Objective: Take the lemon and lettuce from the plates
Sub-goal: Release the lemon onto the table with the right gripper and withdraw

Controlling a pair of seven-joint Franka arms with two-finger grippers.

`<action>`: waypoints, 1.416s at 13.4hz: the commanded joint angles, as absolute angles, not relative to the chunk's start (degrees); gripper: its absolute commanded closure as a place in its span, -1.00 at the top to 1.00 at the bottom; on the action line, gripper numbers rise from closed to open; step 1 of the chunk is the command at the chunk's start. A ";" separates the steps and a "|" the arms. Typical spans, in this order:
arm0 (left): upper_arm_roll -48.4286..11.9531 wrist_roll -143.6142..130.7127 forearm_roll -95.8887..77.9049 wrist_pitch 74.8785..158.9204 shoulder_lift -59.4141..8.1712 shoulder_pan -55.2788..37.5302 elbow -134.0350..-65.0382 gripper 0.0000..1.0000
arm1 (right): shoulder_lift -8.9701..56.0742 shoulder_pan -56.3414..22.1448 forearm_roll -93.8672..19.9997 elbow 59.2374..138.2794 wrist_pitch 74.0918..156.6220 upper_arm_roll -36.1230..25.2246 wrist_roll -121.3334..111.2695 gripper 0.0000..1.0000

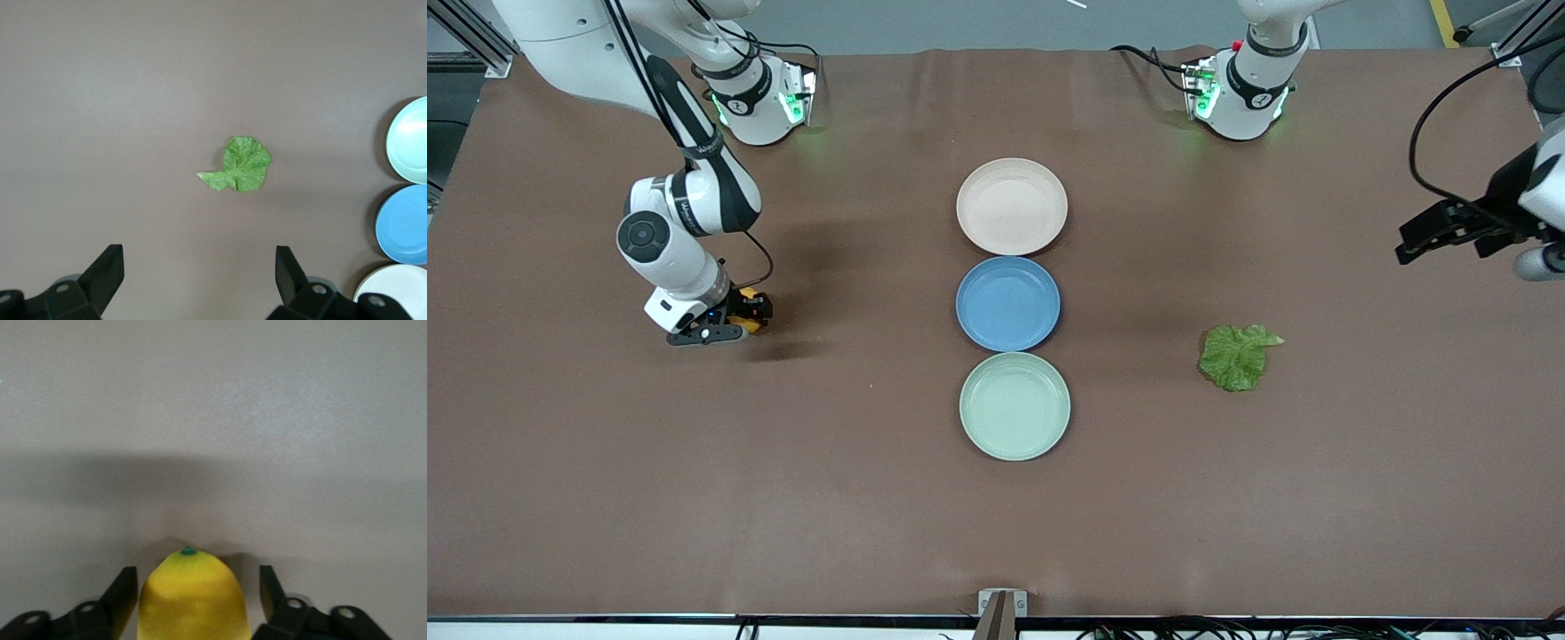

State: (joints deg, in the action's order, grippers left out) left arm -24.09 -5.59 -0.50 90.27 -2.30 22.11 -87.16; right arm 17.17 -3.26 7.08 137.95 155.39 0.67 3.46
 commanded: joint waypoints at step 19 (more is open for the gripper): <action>-4.67 -3.52 -0.97 89.03 -1.94 0.98 -85.78 1.00 | 14.86 -0.17 6.33 85.69 93.26 1.76 -2.37 1.00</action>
State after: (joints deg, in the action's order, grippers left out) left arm -7.28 -4.26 -1.16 90.02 -2.55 4.14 -86.82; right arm 13.97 -0.68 7.01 86.97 94.55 1.11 -2.09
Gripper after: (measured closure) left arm 0.000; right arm 0.000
